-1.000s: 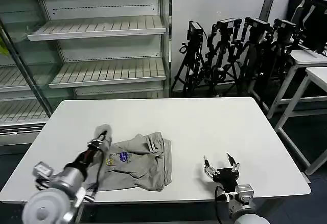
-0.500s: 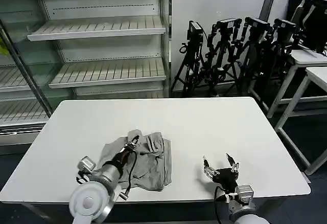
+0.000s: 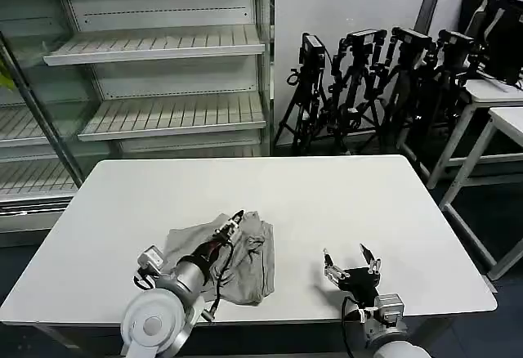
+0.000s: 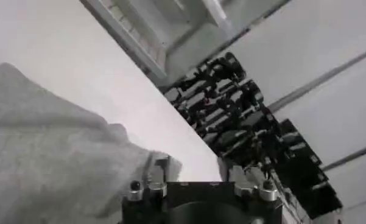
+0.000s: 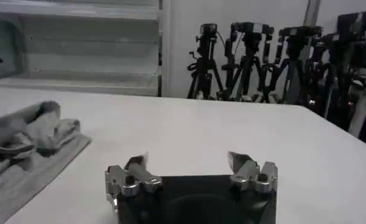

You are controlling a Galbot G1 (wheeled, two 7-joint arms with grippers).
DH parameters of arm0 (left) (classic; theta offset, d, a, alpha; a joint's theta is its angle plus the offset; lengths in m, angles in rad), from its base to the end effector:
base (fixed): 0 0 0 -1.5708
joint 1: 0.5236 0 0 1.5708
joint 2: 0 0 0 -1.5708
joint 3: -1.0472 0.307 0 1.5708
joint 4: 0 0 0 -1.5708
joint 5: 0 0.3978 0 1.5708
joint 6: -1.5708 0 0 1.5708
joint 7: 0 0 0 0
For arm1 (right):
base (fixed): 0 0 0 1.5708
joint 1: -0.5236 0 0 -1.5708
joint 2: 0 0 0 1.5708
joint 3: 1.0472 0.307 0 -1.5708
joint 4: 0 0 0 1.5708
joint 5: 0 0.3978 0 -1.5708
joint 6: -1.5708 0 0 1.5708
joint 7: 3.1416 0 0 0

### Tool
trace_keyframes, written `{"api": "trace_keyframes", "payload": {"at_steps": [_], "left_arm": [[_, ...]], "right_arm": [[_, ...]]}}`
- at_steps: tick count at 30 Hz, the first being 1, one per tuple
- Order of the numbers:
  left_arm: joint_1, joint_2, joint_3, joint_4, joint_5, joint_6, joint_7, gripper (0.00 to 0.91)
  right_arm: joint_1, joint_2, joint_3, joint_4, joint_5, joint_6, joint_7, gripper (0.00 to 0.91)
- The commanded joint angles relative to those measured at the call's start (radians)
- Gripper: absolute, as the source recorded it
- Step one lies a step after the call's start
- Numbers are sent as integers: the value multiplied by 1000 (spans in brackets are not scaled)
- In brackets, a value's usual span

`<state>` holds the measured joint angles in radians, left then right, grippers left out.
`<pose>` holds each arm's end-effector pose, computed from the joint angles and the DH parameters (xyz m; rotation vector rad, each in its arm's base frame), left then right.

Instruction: Fold and organize the clothes.

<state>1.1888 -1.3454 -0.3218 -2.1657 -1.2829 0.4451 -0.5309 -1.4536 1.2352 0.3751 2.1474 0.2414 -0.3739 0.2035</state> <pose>0.3059 -0.0456 -0.1413 -0.3266 -2.4353 1.1631 0.2629 0.0169 -0.2235 0.1423 -2.8795 0.1010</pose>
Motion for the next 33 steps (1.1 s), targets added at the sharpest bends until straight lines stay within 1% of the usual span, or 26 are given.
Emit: {"api": "trace_keyframes", "payload": {"at_steps": [1, 5, 6, 8, 11, 13, 18, 22, 27, 29, 33], "left_arm": [[35, 85, -29, -108, -4, 32, -3, 907], [59, 132, -113, -75, -19, 77, -1, 907], [78, 156, -132, -58, 1, 85, 11, 907], [99, 174, -142, -39, 52, 91, 42, 907], [154, 225, -178, -5, 222, 112, 109, 907], [181, 252, -235, -3, 282, 119, 157, 907], [236, 314, -373, -20, 277, 131, 206, 907], [280, 362, -430, 8, 81, 134, 196, 907], [296, 355, -423, 55, -59, 136, 196, 907], [287, 340, -407, 69, -107, 135, 198, 907], [267, 292, -364, 73, -140, 135, 208, 907]], "right_arm": [[1, 1, 4, -1, 0, 1, 1, 907], [-3, 6, 7, 3, -1, 2, 0, 907], [-5, 7, 8, 2, 0, 3, 0, 907], [-6, 7, 10, 1, -1, 5, -1, 907], [-7, 8, 13, 3, -1, 7, -1, 907], [-8, 8, 14, 4, -1, 7, -1, 907], [-13, 5, 21, 0, 0, 12, -3, 907], [-21, -2, 29, 1, 2, 13, -5, 907], [-22, -6, 30, 0, 4, 14, -5, 907], [-25, -7, 32, 2, 4, 13, -6, 907], [-33, -8, 38, 5, 4, 13, -6, 907]]}}
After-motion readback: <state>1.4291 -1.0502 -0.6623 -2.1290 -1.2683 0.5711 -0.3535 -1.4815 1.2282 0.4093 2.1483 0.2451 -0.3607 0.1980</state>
